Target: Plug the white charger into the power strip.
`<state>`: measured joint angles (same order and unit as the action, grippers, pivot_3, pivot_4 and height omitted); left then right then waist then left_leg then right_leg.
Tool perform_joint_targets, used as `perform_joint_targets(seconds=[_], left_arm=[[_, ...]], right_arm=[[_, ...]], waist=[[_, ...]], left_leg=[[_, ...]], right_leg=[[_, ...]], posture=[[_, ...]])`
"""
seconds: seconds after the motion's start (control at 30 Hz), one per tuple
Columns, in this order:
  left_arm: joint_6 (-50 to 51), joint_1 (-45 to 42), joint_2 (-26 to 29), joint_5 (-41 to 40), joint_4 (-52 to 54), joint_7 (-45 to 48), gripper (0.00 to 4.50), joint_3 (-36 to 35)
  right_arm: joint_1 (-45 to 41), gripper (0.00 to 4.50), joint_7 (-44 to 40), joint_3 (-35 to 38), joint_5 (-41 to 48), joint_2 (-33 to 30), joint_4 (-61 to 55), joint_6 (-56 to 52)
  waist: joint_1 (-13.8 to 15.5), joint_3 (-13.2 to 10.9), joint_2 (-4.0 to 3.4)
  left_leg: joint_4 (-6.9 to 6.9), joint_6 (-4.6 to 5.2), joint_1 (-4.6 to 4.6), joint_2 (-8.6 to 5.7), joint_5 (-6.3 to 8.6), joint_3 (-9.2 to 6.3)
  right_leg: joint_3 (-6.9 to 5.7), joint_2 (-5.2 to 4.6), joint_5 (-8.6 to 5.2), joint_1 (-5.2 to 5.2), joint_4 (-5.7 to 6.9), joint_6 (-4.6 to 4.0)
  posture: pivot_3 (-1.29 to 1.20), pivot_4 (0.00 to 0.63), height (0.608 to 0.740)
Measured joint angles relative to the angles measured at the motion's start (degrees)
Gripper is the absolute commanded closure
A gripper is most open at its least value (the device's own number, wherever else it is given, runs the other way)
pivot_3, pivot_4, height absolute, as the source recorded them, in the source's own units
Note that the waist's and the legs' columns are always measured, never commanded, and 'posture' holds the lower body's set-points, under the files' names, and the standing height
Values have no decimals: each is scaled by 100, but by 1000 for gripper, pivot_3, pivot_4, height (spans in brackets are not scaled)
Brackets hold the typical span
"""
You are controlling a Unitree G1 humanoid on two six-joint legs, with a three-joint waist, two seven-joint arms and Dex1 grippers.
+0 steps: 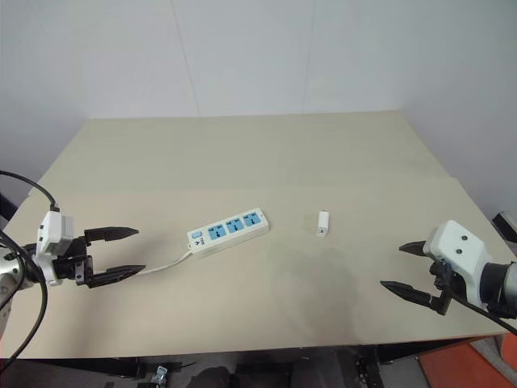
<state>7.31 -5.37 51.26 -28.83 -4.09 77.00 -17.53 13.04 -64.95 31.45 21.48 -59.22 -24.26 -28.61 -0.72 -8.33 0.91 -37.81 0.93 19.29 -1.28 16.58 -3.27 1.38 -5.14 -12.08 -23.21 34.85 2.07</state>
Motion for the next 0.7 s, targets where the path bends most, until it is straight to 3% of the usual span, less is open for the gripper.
perform_joint_targets(seconds=[0.23,0.5,0.7], left_arm=[[-578,-724,-404,304,-876,314,9,579],[-1763,-2372,-1451,921,-3237,535,9,1203],[-2542,-3149,-1782,1330,-4757,857,9,1465]], right_arm=[[-157,0,150,-223,10,6,-71,42],[-381,0,442,-605,75,68,-510,-95],[-119,0,666,-426,228,175,-977,-348]], waist=[[30,-2,3],[57,-3,9],[47,-10,21]], left_leg=[[-2,0,-1,-15,0,0],[-4,0,9,-31,0,-2],[-6,3,6,-32,1,-3]], right_leg=[[-3,1,1,4,0,-1],[-5,-7,2,0,-1,0],[-5,-6,1,4,-1,2]], posture=[[0,150,740],[0,150,740],[0,150,740]])
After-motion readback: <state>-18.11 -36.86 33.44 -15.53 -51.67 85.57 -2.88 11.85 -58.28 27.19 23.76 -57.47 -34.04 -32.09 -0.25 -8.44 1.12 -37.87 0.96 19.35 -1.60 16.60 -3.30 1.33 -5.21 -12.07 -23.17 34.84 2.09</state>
